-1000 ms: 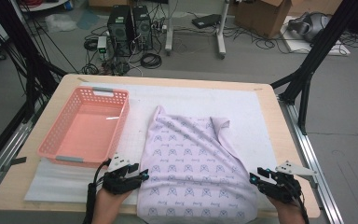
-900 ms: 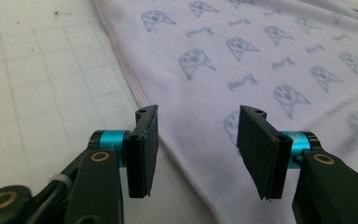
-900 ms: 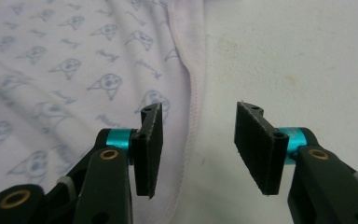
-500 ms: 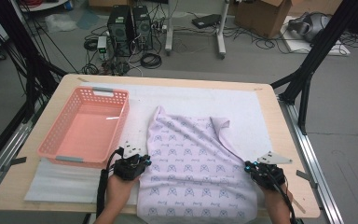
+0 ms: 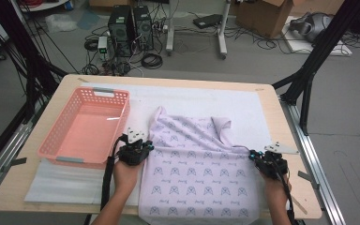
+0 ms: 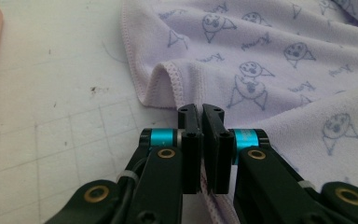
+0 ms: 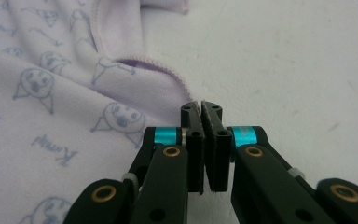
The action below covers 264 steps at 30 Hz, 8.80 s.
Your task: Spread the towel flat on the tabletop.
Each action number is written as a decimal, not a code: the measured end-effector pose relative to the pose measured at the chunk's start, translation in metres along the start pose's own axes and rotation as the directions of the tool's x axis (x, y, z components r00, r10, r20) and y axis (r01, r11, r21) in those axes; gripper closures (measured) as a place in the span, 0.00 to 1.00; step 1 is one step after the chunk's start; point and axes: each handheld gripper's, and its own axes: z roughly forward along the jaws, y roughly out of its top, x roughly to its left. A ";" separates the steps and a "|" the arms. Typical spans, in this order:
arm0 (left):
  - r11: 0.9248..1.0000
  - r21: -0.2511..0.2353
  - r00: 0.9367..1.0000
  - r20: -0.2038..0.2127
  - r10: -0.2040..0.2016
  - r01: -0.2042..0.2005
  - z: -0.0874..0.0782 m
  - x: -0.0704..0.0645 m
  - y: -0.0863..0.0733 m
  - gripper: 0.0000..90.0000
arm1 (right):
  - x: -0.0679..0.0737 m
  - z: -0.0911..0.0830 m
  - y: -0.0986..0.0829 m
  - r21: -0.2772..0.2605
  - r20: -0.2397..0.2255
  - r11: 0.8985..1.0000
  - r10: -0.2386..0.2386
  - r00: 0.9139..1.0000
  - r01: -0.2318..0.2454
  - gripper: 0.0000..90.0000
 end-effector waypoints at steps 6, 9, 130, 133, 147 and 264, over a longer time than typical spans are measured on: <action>0.998 0.052 0.999 0.036 -0.029 0.027 -0.011 0.002 -0.014 0.61 | -0.002 -0.018 -0.007 -0.026 -0.014 0.999 0.041 0.999 -0.041 0.61; 0.998 0.055 0.997 0.076 -0.035 0.031 -0.022 0.002 -0.028 0.59 | -0.005 -0.033 -0.015 -0.025 -0.043 0.998 0.062 0.997 -0.063 0.56; 0.997 -0.071 0.964 0.263 0.025 -0.007 -0.024 0.019 -0.017 0.52 | 0.037 0.046 0.065 0.136 0.007 0.990 -0.051 0.999 0.050 0.96; 0.997 -0.083 0.965 0.261 0.026 -0.004 -0.019 0.018 -0.010 0.52 | 0.017 0.037 0.066 0.189 0.075 0.980 -0.073 0.994 0.058 0.96; 0.999 -0.049 0.981 0.192 0.007 0.003 0.024 0.022 0.033 0.53 | 0.008 0.014 0.051 0.108 0.052 0.989 -0.104 0.993 0.098 0.67; 0.995 0.023 0.994 -0.060 -0.093 0.094 0.079 0.041 0.048 0.58 | -0.018 0.075 0.071 0.194 -0.040 0.981 0.016 0.999 -0.008 0.98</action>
